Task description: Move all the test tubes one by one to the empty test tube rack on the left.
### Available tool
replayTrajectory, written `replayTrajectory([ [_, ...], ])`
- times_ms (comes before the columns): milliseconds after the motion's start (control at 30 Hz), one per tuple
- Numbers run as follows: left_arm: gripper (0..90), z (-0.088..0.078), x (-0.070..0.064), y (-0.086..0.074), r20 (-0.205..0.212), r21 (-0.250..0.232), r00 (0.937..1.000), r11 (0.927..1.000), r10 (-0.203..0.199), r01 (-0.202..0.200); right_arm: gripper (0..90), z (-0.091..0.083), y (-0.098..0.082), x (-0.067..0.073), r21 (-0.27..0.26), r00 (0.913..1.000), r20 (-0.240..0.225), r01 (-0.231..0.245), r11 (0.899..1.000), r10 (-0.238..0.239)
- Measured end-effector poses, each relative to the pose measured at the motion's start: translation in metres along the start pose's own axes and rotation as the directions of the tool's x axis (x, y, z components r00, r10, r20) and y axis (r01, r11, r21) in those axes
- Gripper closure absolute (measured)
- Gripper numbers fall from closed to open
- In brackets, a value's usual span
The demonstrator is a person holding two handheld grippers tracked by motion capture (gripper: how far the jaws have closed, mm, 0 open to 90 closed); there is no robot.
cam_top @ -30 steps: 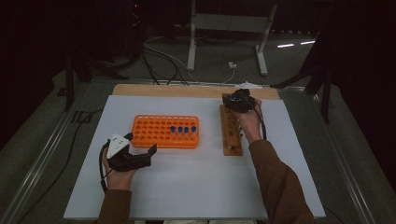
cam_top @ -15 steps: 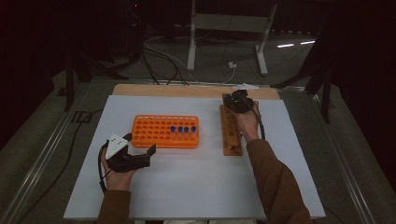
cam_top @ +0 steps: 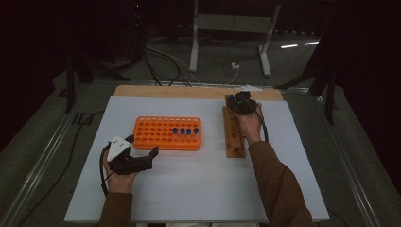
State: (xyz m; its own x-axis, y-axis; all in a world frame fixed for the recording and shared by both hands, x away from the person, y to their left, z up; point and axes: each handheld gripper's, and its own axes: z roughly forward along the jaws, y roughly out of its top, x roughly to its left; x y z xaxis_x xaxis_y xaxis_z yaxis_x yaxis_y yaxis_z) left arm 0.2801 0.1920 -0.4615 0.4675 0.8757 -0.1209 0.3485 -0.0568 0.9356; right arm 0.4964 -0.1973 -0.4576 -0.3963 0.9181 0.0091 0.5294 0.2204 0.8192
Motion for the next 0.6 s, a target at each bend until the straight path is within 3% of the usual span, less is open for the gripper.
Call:
replayTrajectory([
  [233,0.7,0.001,-0.001,0.0,0.001,0.001,1.0,1.0,0.002,-0.002,77.4,-0.005,0.0,0.004,-0.016,0.9998,0.009,0.017,1.0,-0.017],
  [600,0.7,0.001,0.0,0.0,-0.003,-0.002,1.0,1.0,-0.005,0.005,77.5,-0.031,0.012,0.004,-0.102,0.9999,0.014,0.008,0.995,-0.007],
])
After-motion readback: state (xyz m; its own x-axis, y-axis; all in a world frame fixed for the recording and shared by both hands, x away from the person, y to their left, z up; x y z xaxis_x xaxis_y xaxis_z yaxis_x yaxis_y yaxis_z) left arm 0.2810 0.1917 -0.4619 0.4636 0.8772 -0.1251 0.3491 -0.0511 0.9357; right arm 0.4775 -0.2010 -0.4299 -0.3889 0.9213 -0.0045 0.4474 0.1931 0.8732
